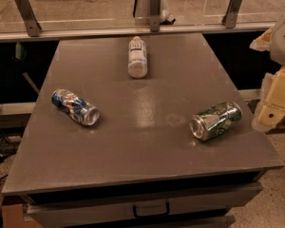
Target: Place redbull can upright
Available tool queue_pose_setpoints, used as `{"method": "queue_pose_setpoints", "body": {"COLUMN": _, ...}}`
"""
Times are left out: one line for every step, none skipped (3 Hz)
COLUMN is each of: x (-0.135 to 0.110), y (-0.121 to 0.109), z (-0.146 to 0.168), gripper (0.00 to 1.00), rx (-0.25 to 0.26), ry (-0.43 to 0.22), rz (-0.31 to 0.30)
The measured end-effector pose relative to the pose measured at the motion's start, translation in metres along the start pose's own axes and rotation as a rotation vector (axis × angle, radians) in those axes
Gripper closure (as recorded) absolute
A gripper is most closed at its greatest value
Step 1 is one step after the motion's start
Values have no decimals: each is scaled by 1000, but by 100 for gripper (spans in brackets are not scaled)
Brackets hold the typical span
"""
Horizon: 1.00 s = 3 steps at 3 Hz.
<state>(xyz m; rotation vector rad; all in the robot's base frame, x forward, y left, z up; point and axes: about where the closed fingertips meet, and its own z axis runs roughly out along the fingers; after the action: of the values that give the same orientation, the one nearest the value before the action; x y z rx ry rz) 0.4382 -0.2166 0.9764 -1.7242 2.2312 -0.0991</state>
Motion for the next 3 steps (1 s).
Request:
{"method": "queue_pose_setpoints", "body": {"x": 0, "y": 0, "z": 0, "gripper": 0, "rx": 0, "ry": 0, "rz": 0}}
{"method": "queue_pose_setpoints", "body": {"x": -54, "y": -7, "z": 17, "gripper": 0, "rx": -13, "ry": -39, "rz": -51}}
{"method": "queue_pose_setpoints", "body": {"x": -148, "y": -2, "z": 41, "gripper": 0, "rx": -50, "ry": -92, "rz": -139}}
